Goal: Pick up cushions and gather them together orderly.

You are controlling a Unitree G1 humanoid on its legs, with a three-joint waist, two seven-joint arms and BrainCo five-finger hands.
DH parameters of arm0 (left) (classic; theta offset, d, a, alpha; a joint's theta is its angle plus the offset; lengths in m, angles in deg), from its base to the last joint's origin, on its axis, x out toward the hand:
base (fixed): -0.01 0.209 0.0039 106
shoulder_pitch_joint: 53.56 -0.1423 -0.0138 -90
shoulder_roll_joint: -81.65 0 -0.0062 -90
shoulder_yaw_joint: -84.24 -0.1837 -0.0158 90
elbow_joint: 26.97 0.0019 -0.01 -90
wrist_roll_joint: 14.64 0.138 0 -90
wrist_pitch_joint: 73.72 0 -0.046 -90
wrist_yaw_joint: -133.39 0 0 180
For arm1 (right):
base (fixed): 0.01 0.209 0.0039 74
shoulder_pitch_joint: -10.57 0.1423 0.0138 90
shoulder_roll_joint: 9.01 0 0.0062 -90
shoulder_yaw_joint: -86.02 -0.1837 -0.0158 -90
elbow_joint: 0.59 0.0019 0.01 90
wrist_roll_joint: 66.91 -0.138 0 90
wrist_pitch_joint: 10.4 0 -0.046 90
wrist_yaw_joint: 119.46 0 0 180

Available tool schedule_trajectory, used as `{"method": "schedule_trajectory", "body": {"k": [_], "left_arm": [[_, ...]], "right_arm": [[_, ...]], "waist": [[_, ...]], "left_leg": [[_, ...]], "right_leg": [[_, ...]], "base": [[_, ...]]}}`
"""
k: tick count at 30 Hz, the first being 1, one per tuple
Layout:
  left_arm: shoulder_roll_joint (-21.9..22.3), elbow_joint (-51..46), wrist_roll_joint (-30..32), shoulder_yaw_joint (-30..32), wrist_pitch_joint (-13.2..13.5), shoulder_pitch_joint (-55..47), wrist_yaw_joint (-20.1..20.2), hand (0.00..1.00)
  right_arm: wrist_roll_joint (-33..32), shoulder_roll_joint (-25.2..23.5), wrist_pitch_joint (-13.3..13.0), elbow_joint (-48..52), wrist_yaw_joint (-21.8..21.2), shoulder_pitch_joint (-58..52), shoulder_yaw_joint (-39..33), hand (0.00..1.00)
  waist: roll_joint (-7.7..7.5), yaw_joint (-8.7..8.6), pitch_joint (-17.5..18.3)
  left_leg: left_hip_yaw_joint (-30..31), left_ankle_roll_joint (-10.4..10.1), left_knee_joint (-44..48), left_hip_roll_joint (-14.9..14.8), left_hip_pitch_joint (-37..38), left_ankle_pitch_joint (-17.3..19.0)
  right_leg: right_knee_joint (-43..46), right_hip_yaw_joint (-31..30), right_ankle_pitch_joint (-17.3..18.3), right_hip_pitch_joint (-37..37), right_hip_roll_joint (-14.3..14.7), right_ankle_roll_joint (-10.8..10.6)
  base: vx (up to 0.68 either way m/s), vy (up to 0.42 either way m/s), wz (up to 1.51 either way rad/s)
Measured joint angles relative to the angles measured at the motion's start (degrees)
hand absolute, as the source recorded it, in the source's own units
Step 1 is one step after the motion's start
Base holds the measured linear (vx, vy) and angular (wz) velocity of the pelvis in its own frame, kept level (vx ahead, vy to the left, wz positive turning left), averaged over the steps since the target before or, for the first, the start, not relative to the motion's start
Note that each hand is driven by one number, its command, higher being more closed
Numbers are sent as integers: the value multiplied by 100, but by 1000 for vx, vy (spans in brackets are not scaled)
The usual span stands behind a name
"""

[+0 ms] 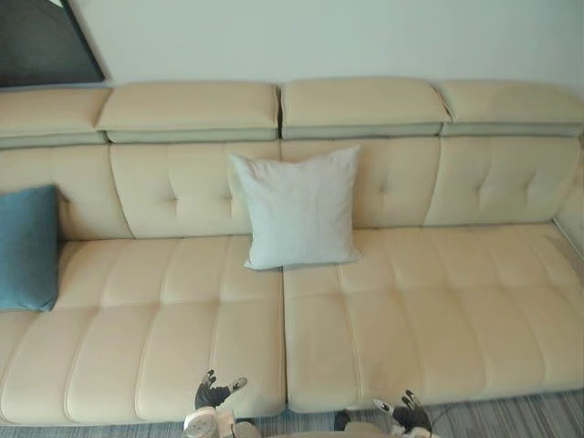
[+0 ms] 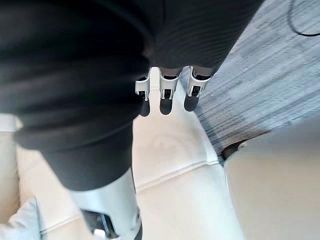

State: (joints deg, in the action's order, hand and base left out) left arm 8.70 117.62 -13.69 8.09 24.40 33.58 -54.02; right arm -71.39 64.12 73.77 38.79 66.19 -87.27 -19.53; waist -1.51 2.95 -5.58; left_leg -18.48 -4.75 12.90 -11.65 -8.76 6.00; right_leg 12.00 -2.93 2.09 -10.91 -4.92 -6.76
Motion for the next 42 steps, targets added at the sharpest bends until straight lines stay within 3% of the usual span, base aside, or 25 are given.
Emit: {"method": "schedule_trajectory", "body": {"k": [1, 3, 5, 6, 7, 8, 9, 10, 12, 13, 15, 16, 17, 19, 20, 23, 25, 26, 28, 33, 42], "left_arm": [[-16, -33, -7, 73, -4, 37, -2, 0], [-74, -173, -33, 79, -6, -19, -10, 0], [-142, -219, -90, 88, -14, -25, -9, 0], [-25, -184, -111, 94, -22, -16, -10, 0], [65, -148, -113, 98, -12, -34, -8, 0], [17, -298, -117, 90, 19, 34, -25, 0], [-5, -323, -120, 82, 18, 71, -24, 0], [-5, -317, -122, 33, -7, 140, -23, 0], [9, -273, -119, -53, -3, 140, -20, 0], [-12, -213, -119, -174, -5, 152, -20, 0], [-18, -200, -118, -228, -4, 137, -17, 0], [-33, -176, -113, -248, -3, 138, -11, 0], [-31, -212, -116, -243, -3, 159, -8, 0], [0, -209, -117, -185, -16, 168, -12, 0], [3, -194, -115, -187, -18, 161, -12, 0], [73, -26, -103, -166, -37, 147, -7, 0], [117, 20, -102, -130, -103, 141, -7, 0], [-19, 46, -103, -118, -135, 105, -13, 0], [-154, 62, -97, -125, -140, 25, -8, 0], [-214, 255, 43, -130, -160, -50, 3, 0], [-248, 581, 195, -127, -232, -134, 22, 0]], "right_arm": [[-1, -23, 20, 0, 7, 67, 8, 0], [0, -77, 43, -41, 14, -30, 40, 0], [3, -134, 49, -63, 13, 1, 64, 0], [4, -121, 52, -61, 22, 146, 49, 0], [7, -56, 49, -40, 58, 201, 47, 0], [8, -153, 51, -20, 95, 304, 58, 0], [7, -162, 58, -25, 102, 354, 62, 0], [3, -136, 60, -12, 121, 538, 76, 0], [2, -89, 30, 31, 149, 646, 157, 0], [1, -68, 32, 7, 201, 600, 179, 0], [1, -64, 34, 1, 228, 552, 190, 0], [0, -80, 35, -15, 238, 460, 204, 0], [2, -74, 38, -40, 246, 437, 196, 0], [2, -16, 69, -126, 283, 445, 87, 0], [3, -15, 72, -212, 288, 409, 22, 0], [1, -18, 93, -217, 251, 247, -71, 0], [2, -41, 109, -234, 210, 296, -239, 0], [4, -152, 141, -361, 185, 314, -342, 0], [4, -256, 151, -500, 157, 257, -461, 0], [9, -163, 197, -721, 157, 158, -775, 0], [9, -65, 207, -919, 149, 176, -1123, 0]], "waist": [[-37, -5, -117], [-192, 32, -59], [-352, 45, 26], [-157, 118, 149], [-35, 212, 182], [-318, 266, 54], [-347, 325, 30], [-243, 379, -51], [-39, 366, -164], [61, 328, -221], [93, 315, -226], [26, 259, -222], [14, 241, -230], [37, 248, -247], [27, 235, -243], [101, 108, -196], [201, 40, -143], [4, 34, -43], [-218, 22, 100], [-107, -16, 213], [12, -29, 322]], "left_leg": [[12, -2, 52, -46, -45, -85], [110, -26, 224, -37, -130, -159], [217, -31, 544, 9, -365, -176], [476, -7, 526, 71, -696, -65], [504, 138, 308, 129, -709, -189], [317, 135, 394, 222, -788, -483], [307, 135, 470, 223, -856, -481], [311, 104, 623, 77, -1015, -494], [346, -55, 602, -145, -1008, -604], [374, -112, 466, -279, -928, -829], [436, -165, 79, -269, -842, -1238], [528, -259, -296, -228, -798, -1513], [521, -219, -113, -232, -837, -1360], [637, -65, 932, -193, -988, -519], [667, 8, 1551, -148, -921, -86], [833, -136, 2346, -187, -387, 906], [804, -204, 1878, -136, -221, 1208], [653, -86, 1347, 81, -83, 1229], [600, 47, 915, 371, 95, 974], [553, 239, 609, 686, 184, 783], [711, 142, -140, 770, 651, 404]], "right_leg": [[1745, 276, 645, -371, -65, 108], [2997, 391, 876, -329, -246, -50], [3081, 457, 902, -364, -274, -204], [2360, 428, 924, -211, -67, -300], [2540, 314, 1076, -93, -7, -315], [2747, 215, 1377, 182, -243, -207], [2406, 213, 1562, 331, -220, -187], [1764, 326, 1733, 555, -84, -92], [1243, 492, 1725, 842, 130, -55], [1174, 609, 1705, 899, 240, 21], [1130, 728, 1613, 832, 293, 177], [945, 944, 1522, 814, 253, 435], [827, 1050, 1527, 800, 225, 654], [804, 1209, 1433, 638, 94, 735], [793, 1198, 1338, 604, -8, 688], [733, 1175, 1107, 480, -130, 435], [668, 1139, 1024, 416, -101, 272], [506, 988, 908, 377, -197, 204], [132, 840, 678, 494, -262, 205], [-419, 683, 277, 735, -420, 151], [-638, 690, 259, 901, -323, 161]], "base": [[-70, 27, 4], [-50, -67, 33], [-102, -130, 26], [-157, -25, 0], [-161, 20, -12], [-114, -40, -18], [-165, -155, -26], [-167, -145, -34], [-262, -156, -29], [-299, -180, -9], [-244, -132, 17], [-213, -90, 26], [-246, -90, 10], [-278, 28, -15], [-257, 121, -11], [-193, 247, 5], [-161, 263, 4], [-108, 240, -8], [-45, 187, -8], [-28, 118, 3], [18, -42, 0]]}}
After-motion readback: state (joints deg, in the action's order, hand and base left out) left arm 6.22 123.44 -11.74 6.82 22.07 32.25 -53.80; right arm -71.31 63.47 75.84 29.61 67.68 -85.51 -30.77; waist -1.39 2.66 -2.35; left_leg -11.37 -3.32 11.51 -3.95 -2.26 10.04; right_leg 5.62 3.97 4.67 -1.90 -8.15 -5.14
